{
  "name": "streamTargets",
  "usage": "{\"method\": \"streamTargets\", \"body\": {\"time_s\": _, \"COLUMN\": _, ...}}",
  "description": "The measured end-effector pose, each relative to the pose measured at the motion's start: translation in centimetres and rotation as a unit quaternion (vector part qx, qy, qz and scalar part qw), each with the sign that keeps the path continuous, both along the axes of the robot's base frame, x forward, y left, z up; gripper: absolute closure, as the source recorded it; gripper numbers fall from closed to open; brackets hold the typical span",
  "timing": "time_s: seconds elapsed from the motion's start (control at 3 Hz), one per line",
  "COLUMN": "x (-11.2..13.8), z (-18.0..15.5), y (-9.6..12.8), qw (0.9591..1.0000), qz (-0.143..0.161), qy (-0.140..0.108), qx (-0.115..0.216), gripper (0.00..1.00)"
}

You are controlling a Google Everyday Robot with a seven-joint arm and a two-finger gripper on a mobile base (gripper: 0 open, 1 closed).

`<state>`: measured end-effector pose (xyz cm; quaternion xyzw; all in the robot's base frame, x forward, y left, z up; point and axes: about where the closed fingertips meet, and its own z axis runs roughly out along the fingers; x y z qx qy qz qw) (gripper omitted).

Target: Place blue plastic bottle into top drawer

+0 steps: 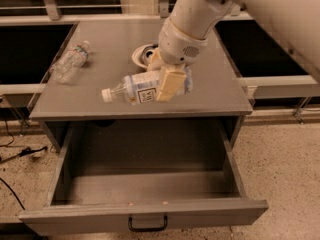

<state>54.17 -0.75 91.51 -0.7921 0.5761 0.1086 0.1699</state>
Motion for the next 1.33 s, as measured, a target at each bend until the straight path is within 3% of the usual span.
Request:
{"method": "streamTargets", "body": {"time_s": 0.33, "x": -3.0, "z": -0.7, "y": -0.5, "qw": 0.9987, "qz": -0.050, "qy": -0.008, "qx": -0.009, "gripper": 1.00}}
{"method": "streamTargets", "body": {"time_s": 0.67, "x": -5.1, "z": -6.1, "y": 0.4, "qw": 0.9951, "qz": -0.099, "qy": -0.005, "qx": -0.007, "gripper": 1.00}}
{"method": "streamTargets", "body": {"time_s": 1.0, "x": -5.1, "z": -6.0, "y": 0.5, "qw": 0.9953, "qz": -0.097, "qy": -0.005, "qx": -0.007, "gripper": 1.00}}
{"method": "streamTargets", "body": {"time_s": 1.33, "x": -6.3, "z": -8.9, "y": 0.8, "qw": 0.9944, "qz": -0.103, "qy": 0.016, "qx": 0.016, "gripper": 1.00}}
